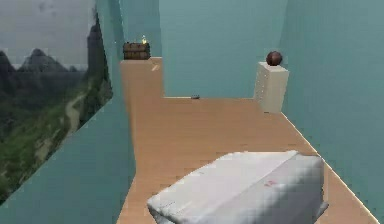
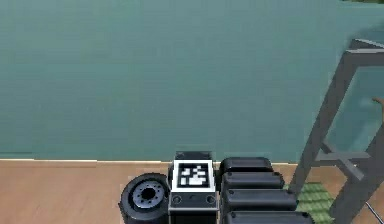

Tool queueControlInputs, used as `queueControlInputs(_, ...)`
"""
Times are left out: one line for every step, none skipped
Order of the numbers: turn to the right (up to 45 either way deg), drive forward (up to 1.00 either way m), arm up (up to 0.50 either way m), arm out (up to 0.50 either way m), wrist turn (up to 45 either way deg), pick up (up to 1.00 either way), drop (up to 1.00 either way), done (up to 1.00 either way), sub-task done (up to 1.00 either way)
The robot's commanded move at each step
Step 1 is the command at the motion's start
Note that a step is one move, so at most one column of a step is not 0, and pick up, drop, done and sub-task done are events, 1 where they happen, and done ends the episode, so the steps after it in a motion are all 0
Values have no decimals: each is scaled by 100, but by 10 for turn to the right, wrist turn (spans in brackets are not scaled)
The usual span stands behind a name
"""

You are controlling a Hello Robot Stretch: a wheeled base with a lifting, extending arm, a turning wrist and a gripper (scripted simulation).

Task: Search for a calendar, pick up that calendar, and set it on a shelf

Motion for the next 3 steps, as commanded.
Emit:
queueControlInputs(-30,0,0,0,0,0,0,0,0)
queueControlInputs(0,100,0,0,0,0,0,0,0)
queueControlInputs(0,75,0,0,0,0,0,0,0)
